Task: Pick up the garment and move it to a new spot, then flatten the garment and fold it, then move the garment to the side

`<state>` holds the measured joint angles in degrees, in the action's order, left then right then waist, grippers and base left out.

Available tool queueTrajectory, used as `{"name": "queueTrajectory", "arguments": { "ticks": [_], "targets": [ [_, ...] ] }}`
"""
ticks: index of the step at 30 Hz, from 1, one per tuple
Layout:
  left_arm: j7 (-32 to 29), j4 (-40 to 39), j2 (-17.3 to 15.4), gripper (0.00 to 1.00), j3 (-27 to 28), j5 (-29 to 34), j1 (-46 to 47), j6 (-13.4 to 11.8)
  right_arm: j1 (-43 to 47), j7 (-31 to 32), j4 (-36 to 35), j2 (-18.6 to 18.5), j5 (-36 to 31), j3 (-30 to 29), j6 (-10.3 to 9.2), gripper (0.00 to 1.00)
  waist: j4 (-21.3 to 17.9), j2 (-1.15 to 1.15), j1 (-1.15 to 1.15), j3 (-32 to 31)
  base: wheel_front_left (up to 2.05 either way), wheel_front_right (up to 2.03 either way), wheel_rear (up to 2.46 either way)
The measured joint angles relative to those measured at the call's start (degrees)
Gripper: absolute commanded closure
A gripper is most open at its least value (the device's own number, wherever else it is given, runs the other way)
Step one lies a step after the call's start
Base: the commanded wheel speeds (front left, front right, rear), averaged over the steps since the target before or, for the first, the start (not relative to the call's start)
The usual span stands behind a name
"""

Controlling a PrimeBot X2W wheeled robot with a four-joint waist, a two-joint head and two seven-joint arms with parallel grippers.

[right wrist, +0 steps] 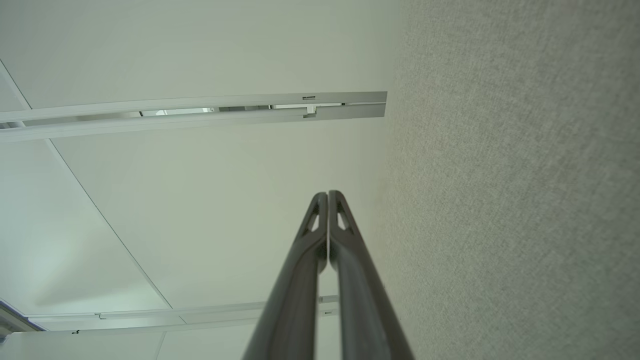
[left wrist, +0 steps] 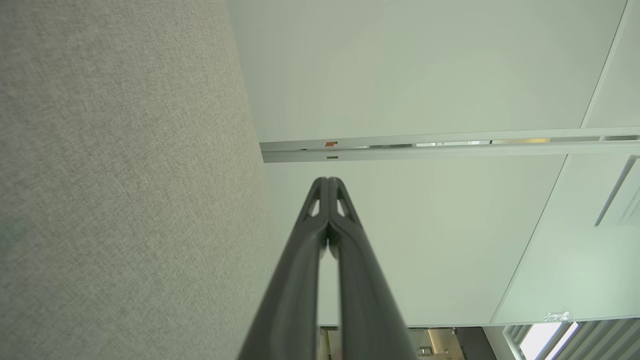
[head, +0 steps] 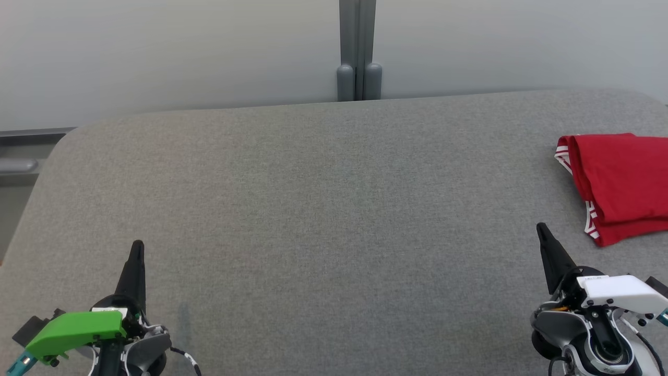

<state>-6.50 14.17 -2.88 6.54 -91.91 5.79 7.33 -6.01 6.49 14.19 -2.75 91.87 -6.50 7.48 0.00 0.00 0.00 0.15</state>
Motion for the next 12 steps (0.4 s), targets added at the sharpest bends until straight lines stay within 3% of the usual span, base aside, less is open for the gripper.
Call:
{"name": "queueTrajectory", "arguments": {
  "ticks": [12],
  "targets": [
    [-0.1, -0.1, 0.0, 1.0, 0.2, -0.4, 0.1, 0.2, 0.0, 0.1, 0.0, 0.0, 0.3, 0.0, 0.0, 1.0, 0.0, 0.0, 0.0, 0.0, 0.0, 0.0, 0.0]
  ]
}}
